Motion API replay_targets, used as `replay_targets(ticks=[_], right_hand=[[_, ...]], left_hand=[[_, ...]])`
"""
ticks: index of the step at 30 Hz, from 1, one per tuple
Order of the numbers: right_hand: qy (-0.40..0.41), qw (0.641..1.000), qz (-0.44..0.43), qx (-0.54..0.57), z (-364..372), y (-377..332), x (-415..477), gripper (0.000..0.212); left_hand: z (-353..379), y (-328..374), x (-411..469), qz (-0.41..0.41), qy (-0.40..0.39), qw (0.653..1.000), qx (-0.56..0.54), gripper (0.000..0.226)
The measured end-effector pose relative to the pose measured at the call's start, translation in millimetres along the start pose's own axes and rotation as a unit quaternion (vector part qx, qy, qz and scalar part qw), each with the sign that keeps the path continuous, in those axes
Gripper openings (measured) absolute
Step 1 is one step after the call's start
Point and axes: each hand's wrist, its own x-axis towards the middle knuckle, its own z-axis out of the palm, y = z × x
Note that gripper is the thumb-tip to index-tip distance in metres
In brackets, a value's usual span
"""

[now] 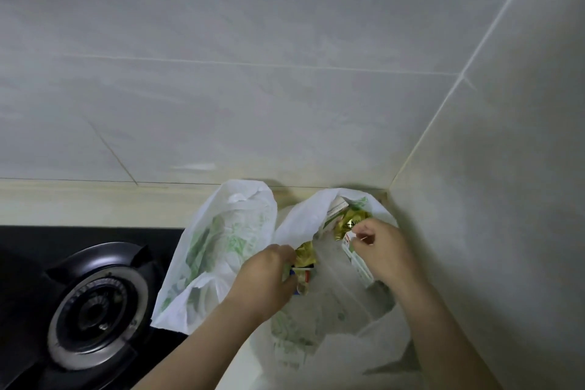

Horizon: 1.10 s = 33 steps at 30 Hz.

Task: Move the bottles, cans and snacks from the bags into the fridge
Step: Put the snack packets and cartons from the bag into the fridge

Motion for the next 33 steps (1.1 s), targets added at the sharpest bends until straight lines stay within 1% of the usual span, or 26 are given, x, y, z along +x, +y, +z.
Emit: replay_targets(ticks=[4, 8, 11, 12, 14, 15, 17, 21, 23, 25, 28, 30, 33], right_hand=[[-0.007, 0.999, -0.020, -0.036, 6, -3, 21, 0.020], [0.015, 0.999, -0.026, -0.023, 10, 1, 40, 0.024], [-0.001, 0.999, -0.022, -0.034, 13, 7, 52, 0.029], [-0.012, 0.999, -0.017, -0.037, 13, 8, 56, 0.028], [-0.033, 0.998, -0.008, -0.061, 15, 12, 63, 0.015], [-0.043, 0.996, -0.008, -0.082, 15, 14, 66, 0.012], [-0.061, 0.992, 0.000, -0.108, 17, 18, 72, 0.028], [-0.076, 0.987, 0.016, -0.139, 21, 26, 86, 0.032], [-0.078, 0.985, 0.027, -0.151, 25, 29, 92, 0.035], [-0.068, 0.984, 0.033, -0.159, 29, 32, 95, 0.035], [-0.056, 0.984, 0.041, -0.166, 31, 34, 95, 0.029], [-0.057, 0.985, 0.014, -0.163, 29, 34, 92, 0.025], [-0.024, 0.991, -0.020, -0.131, 21, 30, 84, 0.021]], left_hand=[[7, -11, 22, -0.005, -0.004, 1.000, 0.012, 0.034], [13, -17, 38, 0.010, -0.002, 1.000, 0.016, 0.039], [21, -22, 50, 0.025, 0.010, 0.999, 0.026, 0.039], [23, -24, 53, 0.028, 0.011, 0.999, 0.028, 0.038], [26, -29, 60, 0.034, 0.008, 0.999, 0.033, 0.036], [27, -32, 63, 0.038, 0.005, 0.999, 0.035, 0.037], [27, -37, 68, 0.042, -0.004, 0.999, 0.032, 0.039], [27, -44, 76, 0.060, -0.026, 0.997, 0.037, 0.041], [29, -46, 79, 0.065, -0.035, 0.997, 0.038, 0.037], [32, -48, 80, 0.067, -0.039, 0.996, 0.048, 0.026], [35, -48, 80, 0.057, -0.033, 0.997, 0.048, 0.015], [36, -48, 79, 0.066, -0.019, 0.997, 0.043, 0.012], [37, -45, 77, 0.091, -0.010, 0.995, 0.046, 0.008]])
